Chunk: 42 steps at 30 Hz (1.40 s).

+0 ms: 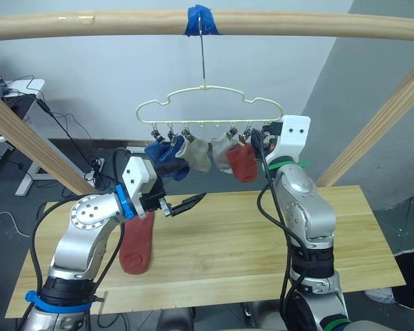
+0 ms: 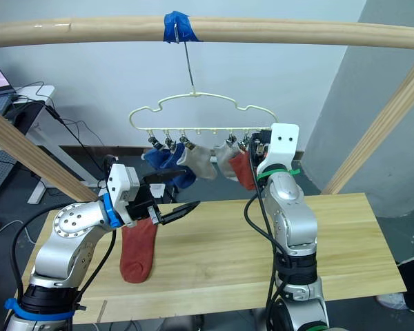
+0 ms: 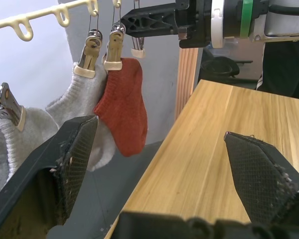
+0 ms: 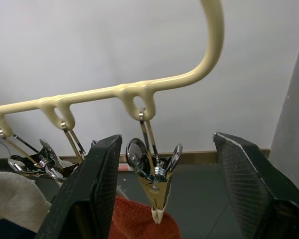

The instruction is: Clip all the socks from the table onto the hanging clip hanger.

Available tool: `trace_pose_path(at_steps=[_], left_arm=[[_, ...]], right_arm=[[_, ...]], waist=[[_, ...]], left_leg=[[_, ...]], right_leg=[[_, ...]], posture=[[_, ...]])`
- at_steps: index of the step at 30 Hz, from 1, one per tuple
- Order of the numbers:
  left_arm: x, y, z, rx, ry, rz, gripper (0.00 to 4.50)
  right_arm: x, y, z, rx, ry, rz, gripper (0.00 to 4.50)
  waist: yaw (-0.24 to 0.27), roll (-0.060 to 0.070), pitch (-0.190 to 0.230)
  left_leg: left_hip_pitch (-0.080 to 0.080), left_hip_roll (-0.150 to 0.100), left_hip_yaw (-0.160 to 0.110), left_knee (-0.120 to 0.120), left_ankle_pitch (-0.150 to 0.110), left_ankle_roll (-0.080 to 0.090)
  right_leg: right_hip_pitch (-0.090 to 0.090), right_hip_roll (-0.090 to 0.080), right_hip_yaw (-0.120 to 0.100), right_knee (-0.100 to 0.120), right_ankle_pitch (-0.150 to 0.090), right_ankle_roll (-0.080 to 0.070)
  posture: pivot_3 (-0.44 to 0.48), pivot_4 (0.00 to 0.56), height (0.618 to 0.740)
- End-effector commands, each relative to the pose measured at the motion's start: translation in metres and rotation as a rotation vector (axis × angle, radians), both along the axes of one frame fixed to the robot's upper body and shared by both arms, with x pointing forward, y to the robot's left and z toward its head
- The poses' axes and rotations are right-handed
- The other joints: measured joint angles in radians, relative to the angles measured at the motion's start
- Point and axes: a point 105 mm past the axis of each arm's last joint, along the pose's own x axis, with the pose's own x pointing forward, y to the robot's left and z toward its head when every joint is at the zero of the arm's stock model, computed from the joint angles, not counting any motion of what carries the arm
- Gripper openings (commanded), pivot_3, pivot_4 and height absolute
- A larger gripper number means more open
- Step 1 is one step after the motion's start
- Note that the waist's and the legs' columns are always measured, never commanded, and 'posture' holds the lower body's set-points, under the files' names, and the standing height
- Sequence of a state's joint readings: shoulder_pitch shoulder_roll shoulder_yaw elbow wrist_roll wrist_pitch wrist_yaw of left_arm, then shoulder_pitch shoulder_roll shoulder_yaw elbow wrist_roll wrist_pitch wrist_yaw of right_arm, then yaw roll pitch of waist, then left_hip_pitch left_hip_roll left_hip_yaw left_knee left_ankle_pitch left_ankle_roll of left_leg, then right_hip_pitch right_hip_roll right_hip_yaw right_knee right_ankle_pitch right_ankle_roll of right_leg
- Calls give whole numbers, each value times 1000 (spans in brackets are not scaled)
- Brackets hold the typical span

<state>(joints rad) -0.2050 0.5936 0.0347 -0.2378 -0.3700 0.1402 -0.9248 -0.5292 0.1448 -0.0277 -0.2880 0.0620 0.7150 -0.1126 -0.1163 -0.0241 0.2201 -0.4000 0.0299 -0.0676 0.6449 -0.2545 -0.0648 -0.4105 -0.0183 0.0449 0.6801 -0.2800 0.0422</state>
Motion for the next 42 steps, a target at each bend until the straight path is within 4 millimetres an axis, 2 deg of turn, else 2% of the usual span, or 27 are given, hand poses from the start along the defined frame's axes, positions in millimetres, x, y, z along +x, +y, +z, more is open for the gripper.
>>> trace_pose_path(at_steps=[1,23,26,30,34,42], left_arm=[[-2,-3,8,1,-45,-13,4500],[-2,-5,8,-4,-39,-16,4500],[-2,-5,8,-5,-37,-16,4500],[-3,-6,6,-5,-33,-18,4500],[-3,-6,6,-8,-33,-16,4500],[-3,-3,5,-37,-24,25,4500]], right_arm=[[-7,4,22,56,-68,3,3034],[-13,12,19,99,-35,24,3034],[-14,12,20,102,-38,28,2446],[-15,12,19,105,-34,29,1022],[-15,12,19,109,-32,29,11],[-15,11,20,111,-37,27,11]], waist=[[0,0,0],[-8,0,0],[-9,0,0],[-12,0,0],[-15,0,0],[-19,0,0]], left_leg=[[0,0,0,0,0,0],[0,0,0,0,0,0],[0,0,0,0,0,0],[0,0,0,0,0,0],[0,0,0,0,0,0],[0,0,0,0,0,0]], right_leg=[[0,0,0,0,0,0],[0,0,0,0,0,0],[0,0,0,0,0,0],[0,0,0,0,0,0],[0,0,0,0,0,0],[0,0,0,0,0,0]], posture=[[-164,198,740],[-165,204,740],[-166,205,740],[-169,207,740],[-171,206,740],[-169,205,740]])
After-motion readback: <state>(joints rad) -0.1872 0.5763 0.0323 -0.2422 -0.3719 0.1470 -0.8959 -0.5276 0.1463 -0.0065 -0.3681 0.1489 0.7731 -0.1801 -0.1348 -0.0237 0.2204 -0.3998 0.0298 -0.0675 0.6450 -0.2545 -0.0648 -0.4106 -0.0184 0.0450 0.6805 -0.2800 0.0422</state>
